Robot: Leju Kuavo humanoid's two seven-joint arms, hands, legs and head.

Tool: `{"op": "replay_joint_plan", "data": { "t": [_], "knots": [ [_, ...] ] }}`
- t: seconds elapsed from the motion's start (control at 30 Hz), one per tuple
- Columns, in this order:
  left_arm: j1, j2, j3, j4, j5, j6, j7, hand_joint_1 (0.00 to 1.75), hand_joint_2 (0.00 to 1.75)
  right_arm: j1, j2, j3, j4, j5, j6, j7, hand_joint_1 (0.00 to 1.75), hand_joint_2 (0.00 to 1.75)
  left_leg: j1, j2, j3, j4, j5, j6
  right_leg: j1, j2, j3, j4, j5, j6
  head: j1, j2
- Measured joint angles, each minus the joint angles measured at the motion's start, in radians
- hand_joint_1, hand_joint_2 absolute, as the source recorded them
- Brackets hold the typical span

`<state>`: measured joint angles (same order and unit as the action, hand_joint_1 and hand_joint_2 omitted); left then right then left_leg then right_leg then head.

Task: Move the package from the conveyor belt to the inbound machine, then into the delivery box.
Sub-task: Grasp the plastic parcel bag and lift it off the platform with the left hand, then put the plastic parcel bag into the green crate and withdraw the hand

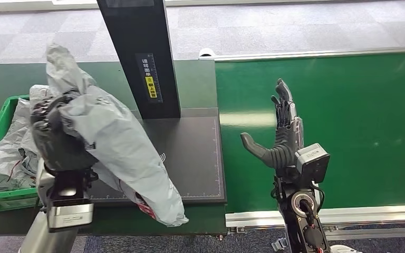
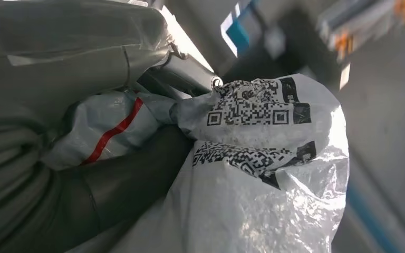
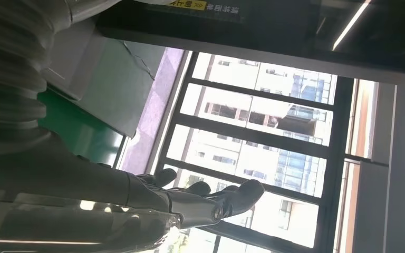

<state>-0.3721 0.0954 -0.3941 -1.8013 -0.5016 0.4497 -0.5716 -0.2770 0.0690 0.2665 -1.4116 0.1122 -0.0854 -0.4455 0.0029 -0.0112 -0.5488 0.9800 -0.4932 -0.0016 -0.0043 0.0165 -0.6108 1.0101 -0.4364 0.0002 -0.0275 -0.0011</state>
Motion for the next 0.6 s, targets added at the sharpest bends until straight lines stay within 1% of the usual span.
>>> {"op": "replay_joint_plan", "data": {
  "t": [0.07,0.17,0.23,0.3,0.37,0.43,0.53,0.6],
  "knots": [
    [0.013,-0.003,0.037,-0.051,0.025,0.032,-0.005,1.75,1.75,0.006,-0.001,-0.005,-0.007,0.001,0.000,-0.001,0.00,1.75,0.000,0.000,0.000,0.000,0.000,0.000,0.000,0.000,0.000,0.000,0.000,0.000,0.000,0.000],
    [0.021,-0.014,0.096,-0.085,0.059,0.091,0.007,1.75,1.75,0.008,0.000,-0.006,-0.011,0.004,0.000,-0.001,0.00,1.75,0.000,0.000,0.001,0.000,0.000,0.000,0.000,0.000,0.000,0.000,0.000,0.000,0.000,0.000],
    [0.019,-0.022,0.149,-0.081,0.082,0.137,0.030,1.75,1.75,0.008,0.000,-0.006,-0.013,0.008,0.000,-0.001,0.00,1.75,0.000,0.000,0.001,0.000,0.001,0.000,0.000,0.000,0.001,0.000,0.000,0.000,0.000,0.000],
    [-0.002,-0.025,0.213,-0.048,0.090,0.159,0.073,1.75,1.75,0.008,0.000,-0.006,-0.015,0.011,0.000,-0.001,0.00,1.75,0.000,0.000,0.001,0.000,0.001,0.000,0.000,0.000,0.001,0.000,0.000,0.000,0.000,0.000],
    [-0.053,-0.020,0.284,0.028,0.077,0.153,0.129,1.75,1.75,0.007,0.001,-0.003,-0.016,0.012,-0.001,-0.001,0.00,1.75,0.000,-0.001,0.001,0.000,0.002,-0.001,0.000,0.000,0.001,0.000,0.001,-0.001,0.000,0.000],
    [-0.131,0.002,0.363,0.149,0.041,0.144,0.178,1.75,1.75,0.007,0.001,0.002,-0.016,0.011,-0.003,-0.001,0.00,1.75,0.001,0.000,0.001,0.000,0.002,-0.002,0.001,0.000,0.001,0.000,0.002,-0.002,0.000,0.000],
    [-0.271,0.066,0.459,0.383,-0.059,0.142,0.234,1.75,1.75,0.003,0.001,0.011,-0.016,0.008,-0.005,0.003,0.00,1.75,0.001,0.001,0.002,0.000,0.003,-0.003,0.002,0.001,0.000,0.001,0.003,-0.003,0.000,0.000],
    [-0.367,0.116,0.498,0.562,-0.165,0.149,0.290,1.75,1.75,-0.001,0.001,0.022,-0.016,0.003,-0.005,0.008,0.00,1.75,0.002,0.001,0.002,0.000,0.004,-0.003,0.002,0.001,0.000,0.002,0.003,-0.004,0.000,0.000]
  ]
}}
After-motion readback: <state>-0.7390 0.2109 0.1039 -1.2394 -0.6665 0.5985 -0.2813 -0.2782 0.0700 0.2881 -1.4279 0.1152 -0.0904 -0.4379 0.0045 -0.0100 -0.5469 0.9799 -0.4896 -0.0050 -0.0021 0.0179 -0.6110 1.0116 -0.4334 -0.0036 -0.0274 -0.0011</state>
